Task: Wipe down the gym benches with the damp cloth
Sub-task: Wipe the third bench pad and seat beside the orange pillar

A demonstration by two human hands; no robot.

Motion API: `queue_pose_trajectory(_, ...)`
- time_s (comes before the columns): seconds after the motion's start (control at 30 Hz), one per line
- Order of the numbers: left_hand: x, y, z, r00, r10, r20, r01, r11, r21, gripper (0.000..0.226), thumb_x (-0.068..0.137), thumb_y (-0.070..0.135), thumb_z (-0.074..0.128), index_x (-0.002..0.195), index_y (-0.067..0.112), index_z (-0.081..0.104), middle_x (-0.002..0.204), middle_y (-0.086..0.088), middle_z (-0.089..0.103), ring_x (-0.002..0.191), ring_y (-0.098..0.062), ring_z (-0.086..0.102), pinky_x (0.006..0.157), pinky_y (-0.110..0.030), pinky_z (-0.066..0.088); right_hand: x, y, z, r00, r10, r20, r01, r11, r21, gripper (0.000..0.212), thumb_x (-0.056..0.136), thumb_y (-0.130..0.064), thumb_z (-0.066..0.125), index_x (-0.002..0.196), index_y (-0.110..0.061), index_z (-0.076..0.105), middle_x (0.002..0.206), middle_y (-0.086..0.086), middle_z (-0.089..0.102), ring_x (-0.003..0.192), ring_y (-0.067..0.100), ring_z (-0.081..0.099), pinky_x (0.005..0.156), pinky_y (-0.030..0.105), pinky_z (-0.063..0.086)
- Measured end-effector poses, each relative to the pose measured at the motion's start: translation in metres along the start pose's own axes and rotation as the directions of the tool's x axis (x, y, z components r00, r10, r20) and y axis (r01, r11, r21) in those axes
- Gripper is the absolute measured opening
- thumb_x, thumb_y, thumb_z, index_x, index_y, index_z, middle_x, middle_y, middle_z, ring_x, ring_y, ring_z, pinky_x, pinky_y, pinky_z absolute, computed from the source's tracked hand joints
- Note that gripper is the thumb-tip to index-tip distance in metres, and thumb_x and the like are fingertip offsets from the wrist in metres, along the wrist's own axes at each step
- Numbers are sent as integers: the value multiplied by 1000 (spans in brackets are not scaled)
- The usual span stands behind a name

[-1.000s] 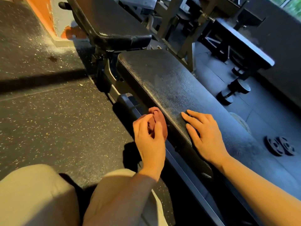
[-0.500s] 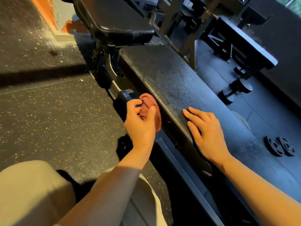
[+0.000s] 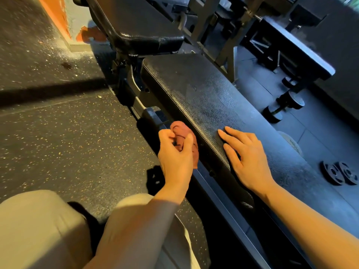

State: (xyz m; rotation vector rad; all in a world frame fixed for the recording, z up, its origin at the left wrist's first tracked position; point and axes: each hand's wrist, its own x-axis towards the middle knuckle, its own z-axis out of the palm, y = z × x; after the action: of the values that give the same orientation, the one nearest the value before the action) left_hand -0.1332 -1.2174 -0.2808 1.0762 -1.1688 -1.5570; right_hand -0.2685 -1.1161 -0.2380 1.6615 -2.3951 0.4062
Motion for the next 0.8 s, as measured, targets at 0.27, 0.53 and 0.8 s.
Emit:
queue_pose_trajectory(0.27,-48,-17,-3,947,69,313,-97,993,72,27,82,19,70,87,32,46,80,10,57,64,-11,56,64,-22,46,0,2,3,1000,-4,-7,4,1000,-7,41,98,-40,37,132,-27,58,136,-4,56,112,21,49,91,41,40)
queue_pose_trajectory(0.53,-4,0,-3,991,-83,101,88,995,-51,26,87,22,63,98,37,45,69,4,65,73,-17,64,75,-48,52,-2,2,1,1000,8,-2,-8,1000,10,43,99,-41,35,132,-27,58,137,-5,55,111,21,49,89,42,40)
queue_pose_trajectory(0.8,-40,-14,-2,915,-109,389,76,992,98,21,80,26,64,87,29,45,61,-11,59,55,-19,52,59,-45,46,1,0,2,1000,9,-13,-9,1000,-1,41,98,-39,37,129,-27,60,134,-2,57,111,22,49,89,41,40)
